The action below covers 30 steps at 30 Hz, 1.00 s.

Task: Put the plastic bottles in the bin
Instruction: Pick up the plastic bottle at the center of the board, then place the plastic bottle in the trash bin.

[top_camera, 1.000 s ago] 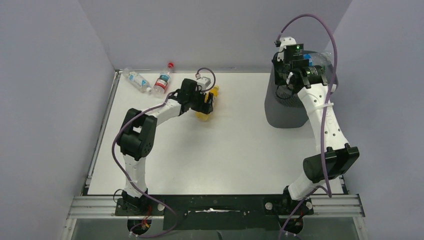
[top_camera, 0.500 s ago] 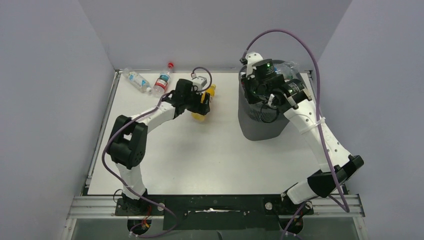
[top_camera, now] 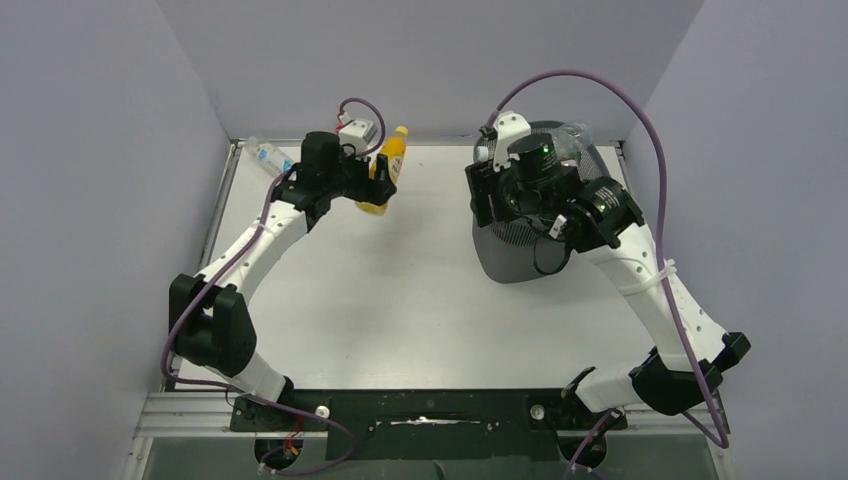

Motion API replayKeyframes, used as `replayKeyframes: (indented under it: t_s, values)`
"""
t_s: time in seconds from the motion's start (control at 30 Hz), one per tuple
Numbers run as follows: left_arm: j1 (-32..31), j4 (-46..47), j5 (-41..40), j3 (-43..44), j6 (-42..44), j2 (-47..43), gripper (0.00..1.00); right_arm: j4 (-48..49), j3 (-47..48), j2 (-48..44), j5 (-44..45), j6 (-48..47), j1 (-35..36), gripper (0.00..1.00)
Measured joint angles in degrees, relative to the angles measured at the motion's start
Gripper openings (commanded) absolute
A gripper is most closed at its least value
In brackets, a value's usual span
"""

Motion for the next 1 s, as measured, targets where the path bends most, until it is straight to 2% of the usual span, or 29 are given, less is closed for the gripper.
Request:
replayKeyframes:
  t_s: [0.17,0.33,0.53,0.83,1.0]
  values:
    - [0.02,-4.11,4.02,6.56,0.07,-1.29,0.73,-2.12,4.59,-0.02,2.27,0.85,-0.02,0.74]
    - [-0.20,-5.92,9.68,12.68,-0.02,-4.11,0.73,-1.84,9.20,-2.27,6.71,2.08,-0.04,0.75]
    - [-2.14,-5.84,17.05,21.77,-0.48,-4.20,0.73,-0.09,9.64,-7.10,13.42,4.11,-1.09,0.75]
    - [-7.96,-8.39,24.72,45.53,2.05,12.94,0.72,3.98,5.03,-7.93,12.66,5.38,-12.07,0.74]
    - [-8.98,-9.29,26.05,55.69,2.69,24.33,0.72,5.25,3.32,-7.04,10.27,5.35,-14.67,0.74]
